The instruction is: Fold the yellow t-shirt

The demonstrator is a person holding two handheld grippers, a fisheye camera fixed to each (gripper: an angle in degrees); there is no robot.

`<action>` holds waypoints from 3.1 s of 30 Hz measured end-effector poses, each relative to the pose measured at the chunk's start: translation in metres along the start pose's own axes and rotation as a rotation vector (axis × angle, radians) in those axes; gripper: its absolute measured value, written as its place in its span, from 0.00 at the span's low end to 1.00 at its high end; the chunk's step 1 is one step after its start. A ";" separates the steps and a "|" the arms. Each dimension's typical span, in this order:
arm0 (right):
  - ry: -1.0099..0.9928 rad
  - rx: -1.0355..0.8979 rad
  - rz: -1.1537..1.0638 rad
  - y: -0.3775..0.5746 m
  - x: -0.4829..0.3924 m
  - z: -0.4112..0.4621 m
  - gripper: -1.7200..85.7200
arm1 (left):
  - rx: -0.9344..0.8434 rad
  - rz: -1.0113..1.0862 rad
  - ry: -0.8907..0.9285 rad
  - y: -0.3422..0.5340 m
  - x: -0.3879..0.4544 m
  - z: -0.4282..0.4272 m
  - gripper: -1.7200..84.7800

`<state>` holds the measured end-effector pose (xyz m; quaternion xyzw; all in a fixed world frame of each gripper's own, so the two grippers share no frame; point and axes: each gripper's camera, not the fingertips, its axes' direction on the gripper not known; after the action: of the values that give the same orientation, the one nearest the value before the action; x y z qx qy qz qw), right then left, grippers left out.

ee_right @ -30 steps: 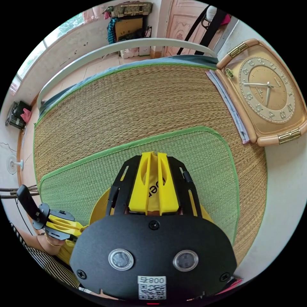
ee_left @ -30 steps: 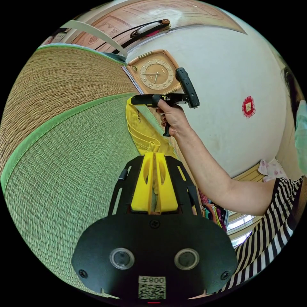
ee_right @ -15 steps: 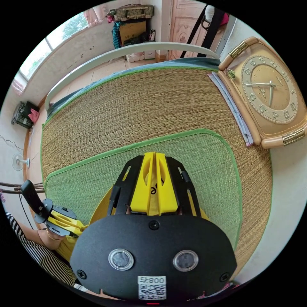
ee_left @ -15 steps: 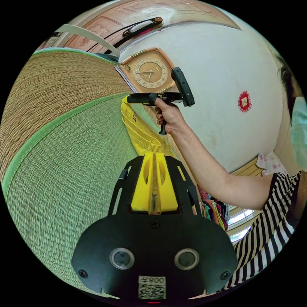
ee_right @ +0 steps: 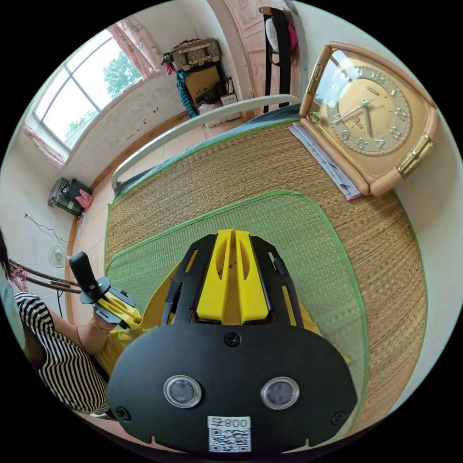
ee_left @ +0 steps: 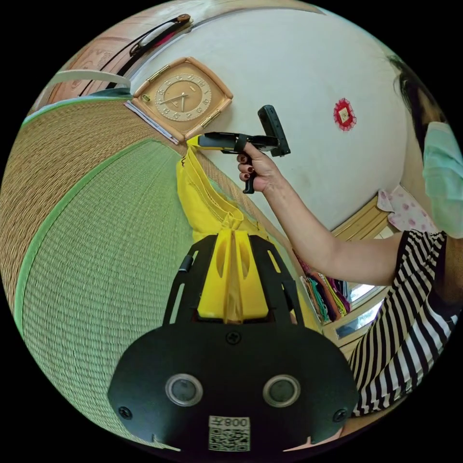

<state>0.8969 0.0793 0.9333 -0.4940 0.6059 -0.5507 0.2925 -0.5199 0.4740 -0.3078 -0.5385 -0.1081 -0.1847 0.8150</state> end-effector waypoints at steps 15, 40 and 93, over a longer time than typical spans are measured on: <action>-0.236 0.069 0.270 0.161 0.134 -0.055 0.03 | -0.300 0.123 0.019 -0.017 0.039 0.077 0.03; -0.270 0.073 0.458 0.246 0.188 -0.075 0.03 | -0.602 0.136 -0.039 -0.037 0.065 0.170 0.04; -0.018 0.065 0.157 0.231 0.022 0.007 0.02 | -0.505 0.010 -0.075 -0.041 0.029 0.176 0.02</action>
<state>0.8315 0.0350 0.7146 -0.4402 0.6220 -0.5410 0.3560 -0.5062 0.6160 -0.1926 -0.7320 -0.0859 -0.1815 0.6511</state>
